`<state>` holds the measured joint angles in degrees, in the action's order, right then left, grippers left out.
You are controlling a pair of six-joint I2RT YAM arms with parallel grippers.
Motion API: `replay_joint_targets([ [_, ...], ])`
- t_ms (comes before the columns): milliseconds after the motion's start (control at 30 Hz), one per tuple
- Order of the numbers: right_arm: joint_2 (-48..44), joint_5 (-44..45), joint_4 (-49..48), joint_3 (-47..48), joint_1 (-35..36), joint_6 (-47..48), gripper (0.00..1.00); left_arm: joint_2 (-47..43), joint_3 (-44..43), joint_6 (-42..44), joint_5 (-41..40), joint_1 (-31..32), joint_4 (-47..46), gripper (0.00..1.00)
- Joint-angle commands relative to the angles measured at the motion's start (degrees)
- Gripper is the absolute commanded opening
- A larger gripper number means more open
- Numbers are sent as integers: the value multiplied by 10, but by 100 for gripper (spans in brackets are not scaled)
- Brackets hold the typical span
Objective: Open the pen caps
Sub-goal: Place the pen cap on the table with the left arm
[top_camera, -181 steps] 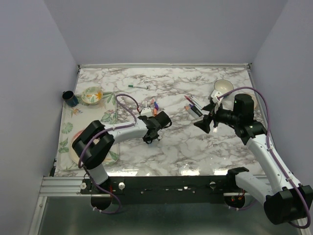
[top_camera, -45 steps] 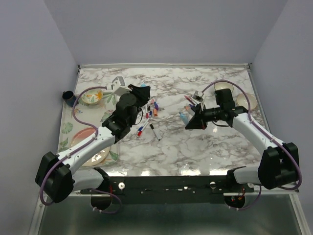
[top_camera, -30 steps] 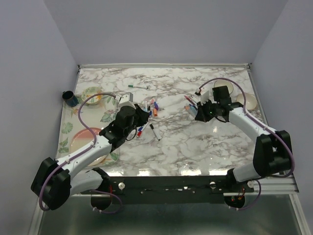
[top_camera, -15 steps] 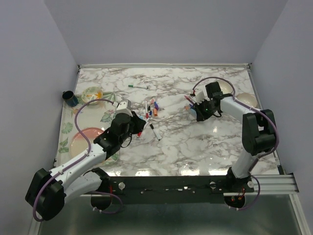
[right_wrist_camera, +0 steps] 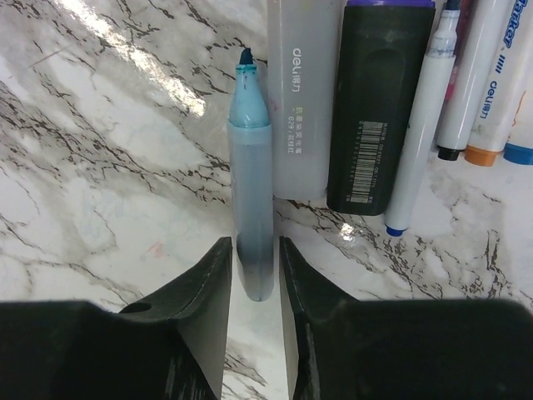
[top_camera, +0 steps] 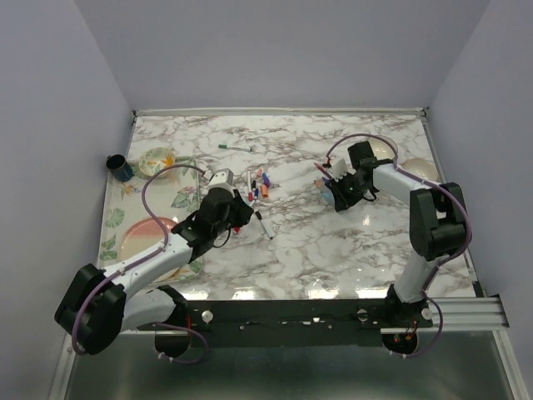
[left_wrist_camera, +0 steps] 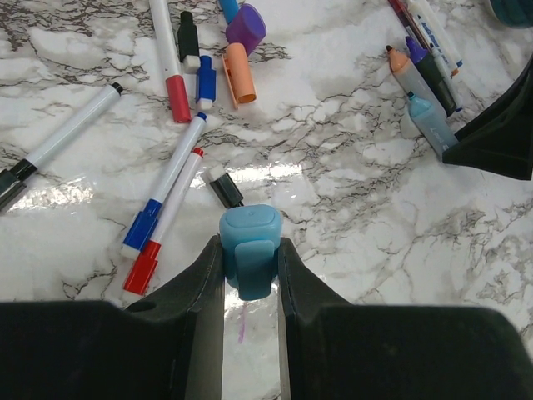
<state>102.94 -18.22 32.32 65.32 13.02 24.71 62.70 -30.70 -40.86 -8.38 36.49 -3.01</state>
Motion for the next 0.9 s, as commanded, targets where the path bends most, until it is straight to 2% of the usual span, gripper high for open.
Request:
replay_joint_targets([
  [0,-13,22,6,13,0,-4,37,55,-48,15,16,-1,-16,6],
  [167,-65,3,8,4,0,3,47,131,-125,41,3,-1,20,6],
  [500,-134,-43,19,-15,-4,5,49,337,-305,102,-52,-1,134,9],
  [733,-147,-62,24,-17,-4,5,49,408,-368,119,-79,-6,164,12],
  [867,-147,-67,27,-16,-4,5,49,430,-389,124,-77,-12,175,18],
])
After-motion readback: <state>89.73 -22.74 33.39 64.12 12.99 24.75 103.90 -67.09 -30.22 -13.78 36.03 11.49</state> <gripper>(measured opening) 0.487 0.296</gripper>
